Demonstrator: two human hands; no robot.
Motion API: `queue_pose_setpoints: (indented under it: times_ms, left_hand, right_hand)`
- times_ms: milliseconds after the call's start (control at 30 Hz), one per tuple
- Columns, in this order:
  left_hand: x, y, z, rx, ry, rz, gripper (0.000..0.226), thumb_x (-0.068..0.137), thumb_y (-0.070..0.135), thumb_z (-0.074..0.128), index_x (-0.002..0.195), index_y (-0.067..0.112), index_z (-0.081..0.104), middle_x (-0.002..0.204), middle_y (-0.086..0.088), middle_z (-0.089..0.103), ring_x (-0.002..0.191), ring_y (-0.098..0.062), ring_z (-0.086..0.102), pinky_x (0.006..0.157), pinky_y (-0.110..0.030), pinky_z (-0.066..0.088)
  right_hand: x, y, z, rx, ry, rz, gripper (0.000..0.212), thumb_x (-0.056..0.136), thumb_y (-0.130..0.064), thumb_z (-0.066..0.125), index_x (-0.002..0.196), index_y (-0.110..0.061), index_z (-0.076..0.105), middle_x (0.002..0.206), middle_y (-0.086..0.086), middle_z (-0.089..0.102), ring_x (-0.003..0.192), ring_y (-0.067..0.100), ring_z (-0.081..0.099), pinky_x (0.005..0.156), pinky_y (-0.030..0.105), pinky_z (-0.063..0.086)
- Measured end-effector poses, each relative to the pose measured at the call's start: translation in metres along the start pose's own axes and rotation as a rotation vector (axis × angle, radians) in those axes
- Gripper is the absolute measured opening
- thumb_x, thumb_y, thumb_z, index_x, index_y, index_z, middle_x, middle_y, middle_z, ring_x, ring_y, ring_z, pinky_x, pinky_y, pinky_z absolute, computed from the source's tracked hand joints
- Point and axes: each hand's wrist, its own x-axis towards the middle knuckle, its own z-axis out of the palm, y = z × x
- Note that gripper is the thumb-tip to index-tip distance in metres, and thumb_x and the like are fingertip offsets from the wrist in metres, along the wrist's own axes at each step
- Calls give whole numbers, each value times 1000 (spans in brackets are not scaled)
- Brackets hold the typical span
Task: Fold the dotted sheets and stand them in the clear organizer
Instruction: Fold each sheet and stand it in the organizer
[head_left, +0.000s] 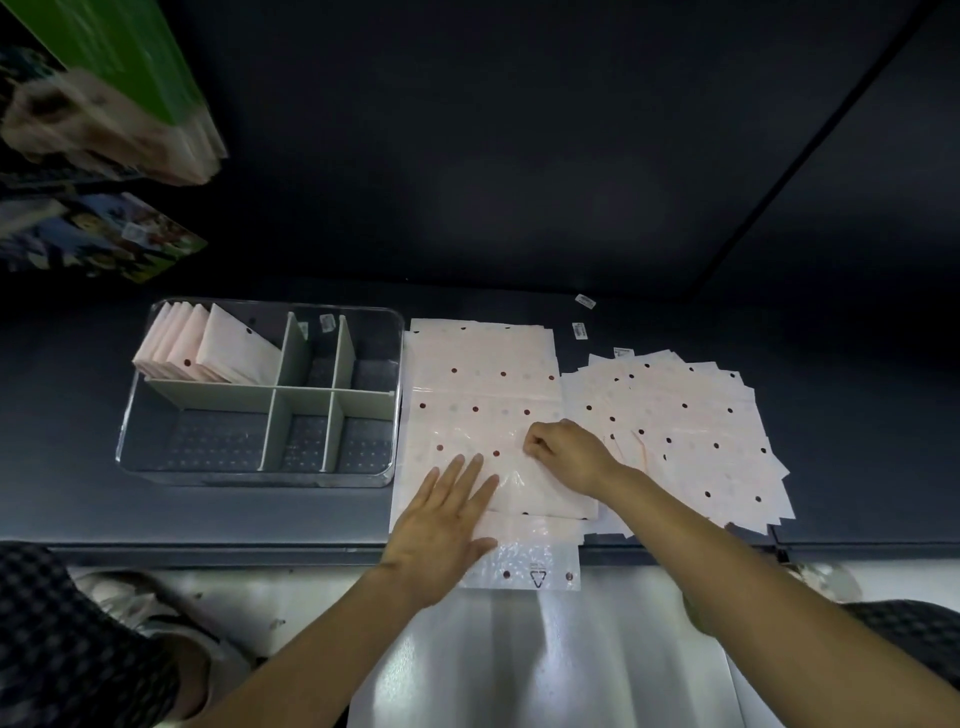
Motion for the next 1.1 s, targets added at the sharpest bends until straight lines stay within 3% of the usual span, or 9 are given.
queue_pose_setpoints:
  times_ms: [200,267,333,500,633,800,933,1000,1100]
  left_hand:
    - [10,-1,9,62,-67,38,67,90,68,8,140,39,-26,149,-11,-34,139,-32,-31,116,-45,-15]
    - [11,0,13,68,-85,32,67,88,70,5,140,41,-26,148,-14,-36,137,-34,-33,115,-47,-16]
    - [13,0,16,77,-90,30,68,88,71,5,141,41,-24,148,-15,-36,136,-35,-35,114,-48,-18]
    - [15,0,16,76,-125,38,83,79,72,-10,151,31,-1,151,-16,-31,135,-34,-37,115,-49,-17]
    - [13,-2,16,62,-106,33,69,84,72,0,142,43,-23,148,-15,-37,135,-34,-37,114,-48,-19]
    - [14,-3,15,48,-104,30,67,84,74,4,138,47,-26,149,-14,-36,136,-33,-36,115,-47,-18]
    - [16,-1,12,10,-118,3,69,87,72,13,146,45,-9,152,-13,-31,138,-32,-33,115,-45,-18]
    - [17,1,10,-16,-140,-15,66,90,69,17,147,44,-1,153,-12,-29,139,-31,-31,113,-43,-19]
    - [17,4,4,-80,-155,-51,60,93,65,23,147,42,11,156,-11,-22,142,-29,-26,114,-43,-17]
  right_hand:
    - [-3,-3,11,-191,110,-35,24,99,-21,38,105,-11,59,103,6,62,103,24,50,85,33,41]
    - [-9,-9,19,-278,272,-56,24,98,-17,38,108,-11,60,108,6,59,105,23,49,89,32,39]
    - [-19,-21,35,-147,419,-121,25,97,-13,42,114,-7,60,117,9,58,111,24,50,95,31,38]
    - [-44,-42,73,189,200,-242,44,101,-19,36,145,-16,32,152,-2,30,141,10,24,114,16,14]
    - [-57,-8,71,185,248,-72,48,103,-27,30,149,-21,18,156,-6,18,142,4,13,107,4,-1]
    - [-81,33,56,199,241,-23,52,99,-30,43,147,-22,26,154,-8,25,141,5,21,114,16,18]
    - [-90,54,46,81,197,-76,53,94,-27,56,142,-13,36,147,-3,38,133,12,40,107,28,38]
    - [-89,56,39,-76,245,-186,45,90,-19,62,131,-6,48,137,5,51,123,18,53,98,27,46]
    - [-85,55,28,-340,379,-401,39,58,-1,85,94,-3,70,110,12,69,98,22,69,66,30,59]
